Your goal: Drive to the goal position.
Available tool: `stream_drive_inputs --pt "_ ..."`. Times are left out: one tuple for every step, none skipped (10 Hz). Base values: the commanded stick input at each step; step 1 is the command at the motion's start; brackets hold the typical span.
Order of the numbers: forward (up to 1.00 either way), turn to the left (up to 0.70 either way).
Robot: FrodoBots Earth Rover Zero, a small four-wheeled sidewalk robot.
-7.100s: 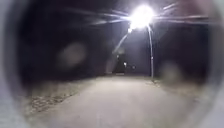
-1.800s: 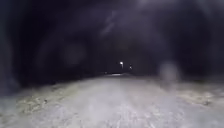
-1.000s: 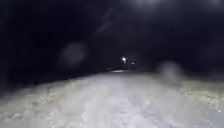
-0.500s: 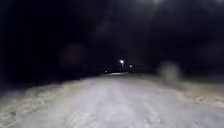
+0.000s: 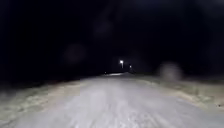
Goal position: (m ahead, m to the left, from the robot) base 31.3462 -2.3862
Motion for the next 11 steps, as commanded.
stream_drive_inputs --pt "1.00 0.03" --pt "1.00 0.03" --pt "1.00 0.03" --pt "1.00 0.10" --pt "1.00 0.12" --pt "1.00 0.12" --pt "1.00 0.12" --pt "1.00 0.11" --pt "1.00 0.12" --pt "1.00 0.16" --pt "1.00 0.17"
